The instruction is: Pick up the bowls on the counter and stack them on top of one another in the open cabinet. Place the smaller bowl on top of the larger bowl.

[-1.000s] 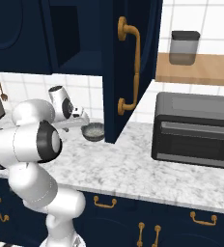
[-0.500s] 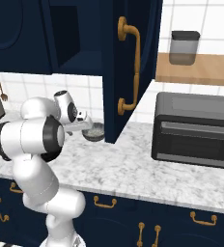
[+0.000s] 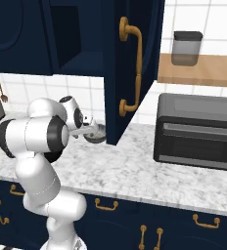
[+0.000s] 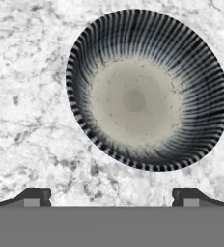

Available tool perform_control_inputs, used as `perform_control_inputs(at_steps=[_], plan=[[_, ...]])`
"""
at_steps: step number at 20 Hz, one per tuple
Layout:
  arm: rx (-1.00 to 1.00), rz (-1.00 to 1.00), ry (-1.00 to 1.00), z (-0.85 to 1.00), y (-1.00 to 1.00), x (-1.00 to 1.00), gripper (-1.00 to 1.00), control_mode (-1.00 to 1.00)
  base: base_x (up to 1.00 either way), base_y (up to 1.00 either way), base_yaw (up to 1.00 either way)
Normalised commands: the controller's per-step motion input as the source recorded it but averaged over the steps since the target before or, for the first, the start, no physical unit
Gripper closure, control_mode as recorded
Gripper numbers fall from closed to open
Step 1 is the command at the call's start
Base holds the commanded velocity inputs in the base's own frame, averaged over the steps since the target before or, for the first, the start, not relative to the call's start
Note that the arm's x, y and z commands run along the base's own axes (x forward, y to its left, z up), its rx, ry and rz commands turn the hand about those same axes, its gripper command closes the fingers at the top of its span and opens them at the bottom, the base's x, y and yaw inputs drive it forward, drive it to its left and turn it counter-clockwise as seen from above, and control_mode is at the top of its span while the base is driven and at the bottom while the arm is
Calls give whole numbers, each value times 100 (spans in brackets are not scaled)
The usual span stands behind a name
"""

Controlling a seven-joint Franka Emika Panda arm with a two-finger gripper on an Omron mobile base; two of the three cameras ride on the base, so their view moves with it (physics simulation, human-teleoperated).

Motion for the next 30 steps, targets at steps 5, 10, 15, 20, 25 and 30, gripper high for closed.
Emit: perform_control_inputs(at_steps=[5,10,15,20,25,30], plan=[[0,0,0,-22,-1,16,-100,-100,0,0,0],[0,1,0,-15,0,16,-100,-100,0,0,0],[0,1,0,-7,0,8,-100,-100,0,0,0],[0,1,-5,5,0,0,-100,-100,0,0,0],[0,1,0,0,0,14,-100,-100,0,0,0],[0,0,0,0,0,22,-100,-100,0,0,0]])
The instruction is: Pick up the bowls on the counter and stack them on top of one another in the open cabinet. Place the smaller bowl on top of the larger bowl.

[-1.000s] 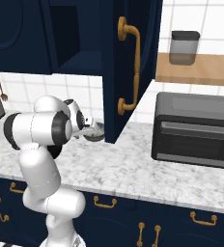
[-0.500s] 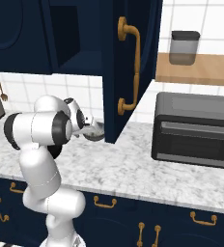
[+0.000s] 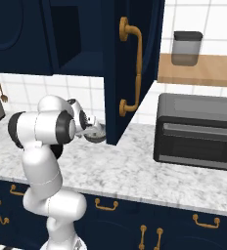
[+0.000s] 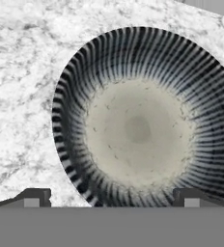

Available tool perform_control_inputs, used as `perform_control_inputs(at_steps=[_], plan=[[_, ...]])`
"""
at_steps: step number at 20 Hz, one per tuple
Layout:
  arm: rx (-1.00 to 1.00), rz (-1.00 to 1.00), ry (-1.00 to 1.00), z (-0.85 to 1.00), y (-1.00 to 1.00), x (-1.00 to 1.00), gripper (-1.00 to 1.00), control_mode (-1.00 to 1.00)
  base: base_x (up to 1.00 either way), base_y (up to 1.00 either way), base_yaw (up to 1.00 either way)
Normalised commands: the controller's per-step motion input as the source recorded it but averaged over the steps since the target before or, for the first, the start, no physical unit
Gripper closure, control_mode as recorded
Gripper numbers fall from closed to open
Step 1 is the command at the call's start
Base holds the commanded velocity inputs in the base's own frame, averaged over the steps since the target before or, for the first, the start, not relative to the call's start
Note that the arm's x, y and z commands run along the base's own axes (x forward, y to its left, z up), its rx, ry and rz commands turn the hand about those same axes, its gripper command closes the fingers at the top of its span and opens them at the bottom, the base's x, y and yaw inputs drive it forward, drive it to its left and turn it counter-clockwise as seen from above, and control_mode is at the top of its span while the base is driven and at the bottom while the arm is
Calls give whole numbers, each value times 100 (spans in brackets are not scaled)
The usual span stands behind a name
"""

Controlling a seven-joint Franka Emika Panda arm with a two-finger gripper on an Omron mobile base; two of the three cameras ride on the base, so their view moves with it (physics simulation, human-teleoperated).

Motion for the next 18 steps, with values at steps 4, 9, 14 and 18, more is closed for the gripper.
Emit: perform_control_inputs(at_steps=[4,9,14,18], plan=[[0,3,0,0,0,2,-100,-100,0,0,0],[-2,5,1,-25,0,17,-100,-100,0,0,0],[-5,6,4,-44,0,19,-100,-100,0,0,0],[0,1,0,-3,0,1,100,-100,0,0,0]])
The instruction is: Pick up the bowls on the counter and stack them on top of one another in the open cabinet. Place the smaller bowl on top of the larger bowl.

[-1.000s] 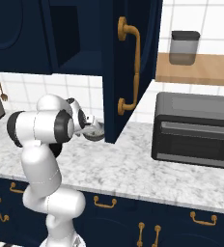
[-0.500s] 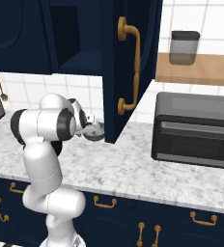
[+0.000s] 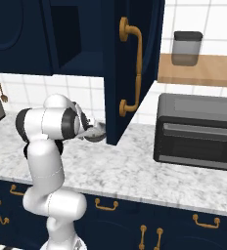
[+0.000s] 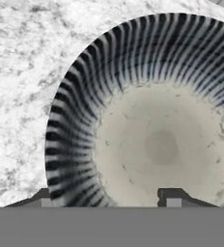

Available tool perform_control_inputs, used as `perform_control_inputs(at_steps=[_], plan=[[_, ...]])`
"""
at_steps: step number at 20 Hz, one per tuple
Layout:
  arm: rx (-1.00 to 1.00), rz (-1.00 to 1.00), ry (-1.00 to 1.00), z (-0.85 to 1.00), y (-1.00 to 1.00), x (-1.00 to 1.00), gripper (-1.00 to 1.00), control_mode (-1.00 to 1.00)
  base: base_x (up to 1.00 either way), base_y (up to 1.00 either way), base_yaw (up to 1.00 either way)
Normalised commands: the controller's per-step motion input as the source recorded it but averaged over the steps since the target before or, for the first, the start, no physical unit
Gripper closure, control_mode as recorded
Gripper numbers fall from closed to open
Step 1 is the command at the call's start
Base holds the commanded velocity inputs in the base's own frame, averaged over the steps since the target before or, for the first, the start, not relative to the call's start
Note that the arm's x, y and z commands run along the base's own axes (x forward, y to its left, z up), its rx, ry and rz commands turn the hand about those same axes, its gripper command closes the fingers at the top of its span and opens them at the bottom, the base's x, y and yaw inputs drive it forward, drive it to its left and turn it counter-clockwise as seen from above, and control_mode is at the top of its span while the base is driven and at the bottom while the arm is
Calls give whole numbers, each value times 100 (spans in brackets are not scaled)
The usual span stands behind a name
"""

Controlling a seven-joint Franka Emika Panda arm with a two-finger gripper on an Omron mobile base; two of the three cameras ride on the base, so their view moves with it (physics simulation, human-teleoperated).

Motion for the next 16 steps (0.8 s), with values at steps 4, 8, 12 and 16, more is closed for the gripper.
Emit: perform_control_inputs(at_steps=[4,8,12,16], plan=[[0,0,0,0,0,0,100,-100,0,0,0],[0,0,-4,0,0,-15,100,-100,0,0,0],[0,0,-22,48,11,-65,100,-100,0,0,0],[-6,1,-35,94,57,-90,100,-100,0,0,0]])
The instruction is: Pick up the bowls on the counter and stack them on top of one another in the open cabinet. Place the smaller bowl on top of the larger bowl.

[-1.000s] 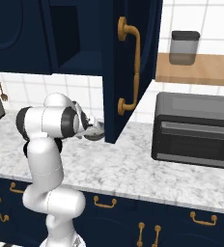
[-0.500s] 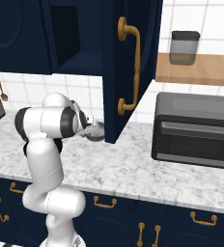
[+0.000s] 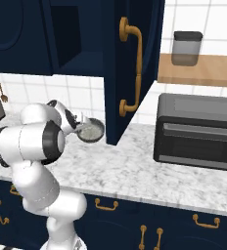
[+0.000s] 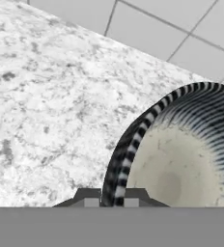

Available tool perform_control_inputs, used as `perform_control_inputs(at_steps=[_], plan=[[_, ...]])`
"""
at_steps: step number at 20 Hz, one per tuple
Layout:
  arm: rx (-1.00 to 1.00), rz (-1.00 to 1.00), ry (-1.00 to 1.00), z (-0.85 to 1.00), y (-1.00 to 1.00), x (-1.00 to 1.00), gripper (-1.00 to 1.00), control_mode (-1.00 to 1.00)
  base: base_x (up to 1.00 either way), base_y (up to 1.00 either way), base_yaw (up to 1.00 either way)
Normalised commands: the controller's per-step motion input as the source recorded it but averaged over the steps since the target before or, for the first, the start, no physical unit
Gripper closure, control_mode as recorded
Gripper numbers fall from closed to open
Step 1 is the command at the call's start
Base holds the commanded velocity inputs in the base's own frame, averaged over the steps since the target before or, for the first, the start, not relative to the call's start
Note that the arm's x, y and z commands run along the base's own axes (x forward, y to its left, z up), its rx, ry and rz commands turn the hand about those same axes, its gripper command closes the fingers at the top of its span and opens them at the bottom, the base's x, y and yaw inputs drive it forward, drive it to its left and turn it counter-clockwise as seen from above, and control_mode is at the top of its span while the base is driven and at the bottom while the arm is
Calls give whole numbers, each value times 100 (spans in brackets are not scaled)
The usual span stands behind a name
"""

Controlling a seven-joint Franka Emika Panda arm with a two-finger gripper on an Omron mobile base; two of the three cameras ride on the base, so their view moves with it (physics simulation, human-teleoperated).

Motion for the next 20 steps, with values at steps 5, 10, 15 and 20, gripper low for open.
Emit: perform_control_inputs(at_steps=[5,10,15,20], plan=[[-12,6,-24,94,77,-98,100,-100,0,0,0],[-10,13,-2,100,85,-75,100,-100,0,0,0],[-5,15,33,66,75,-28,100,-100,0,0,0],[-14,17,41,-10,72,0,100,-100,0,0,0]])
